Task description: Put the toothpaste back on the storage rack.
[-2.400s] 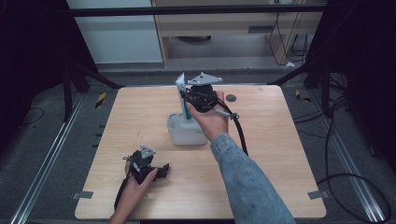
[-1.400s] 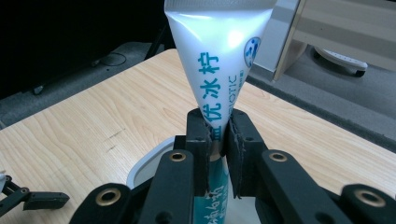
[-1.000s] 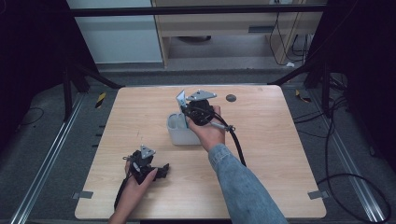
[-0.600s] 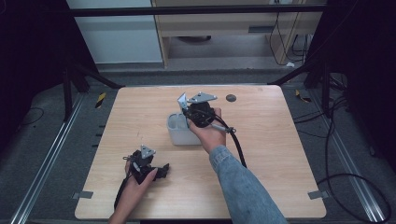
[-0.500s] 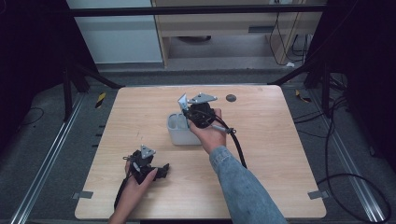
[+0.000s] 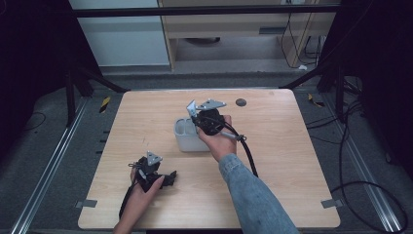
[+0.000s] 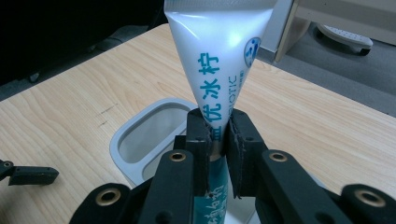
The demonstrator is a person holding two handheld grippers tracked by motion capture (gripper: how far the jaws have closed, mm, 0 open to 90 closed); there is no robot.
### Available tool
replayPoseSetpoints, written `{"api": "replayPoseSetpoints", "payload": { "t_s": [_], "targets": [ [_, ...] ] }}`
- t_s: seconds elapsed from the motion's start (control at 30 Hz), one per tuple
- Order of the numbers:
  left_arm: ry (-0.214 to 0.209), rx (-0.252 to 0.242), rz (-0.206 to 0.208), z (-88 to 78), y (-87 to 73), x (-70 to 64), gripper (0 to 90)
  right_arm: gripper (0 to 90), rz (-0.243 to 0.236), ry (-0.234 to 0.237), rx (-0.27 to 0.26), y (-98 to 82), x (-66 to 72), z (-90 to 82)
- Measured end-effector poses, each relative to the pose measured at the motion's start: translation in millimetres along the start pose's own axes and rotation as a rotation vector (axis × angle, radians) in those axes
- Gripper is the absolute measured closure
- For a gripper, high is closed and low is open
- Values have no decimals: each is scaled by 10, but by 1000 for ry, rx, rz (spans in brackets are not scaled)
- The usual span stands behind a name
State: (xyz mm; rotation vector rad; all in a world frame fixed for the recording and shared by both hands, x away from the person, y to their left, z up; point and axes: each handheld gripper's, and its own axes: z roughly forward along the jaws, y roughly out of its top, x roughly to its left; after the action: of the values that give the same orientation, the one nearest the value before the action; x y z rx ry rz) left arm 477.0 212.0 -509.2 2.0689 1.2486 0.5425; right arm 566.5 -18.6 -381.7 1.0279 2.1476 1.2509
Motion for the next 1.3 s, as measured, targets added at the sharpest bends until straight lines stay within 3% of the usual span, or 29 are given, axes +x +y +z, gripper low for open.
{"api": "replayPoseSetpoints", "payload": {
  "t_s": [0.73,1.3],
  "targets": [
    [-1,0,0,2,2,0,0,798,12,0,46,-19,-3,98],
    [-1,0,1,4,4,0,0,798,-4,-3,72,-30,9,129]
  ]
}}
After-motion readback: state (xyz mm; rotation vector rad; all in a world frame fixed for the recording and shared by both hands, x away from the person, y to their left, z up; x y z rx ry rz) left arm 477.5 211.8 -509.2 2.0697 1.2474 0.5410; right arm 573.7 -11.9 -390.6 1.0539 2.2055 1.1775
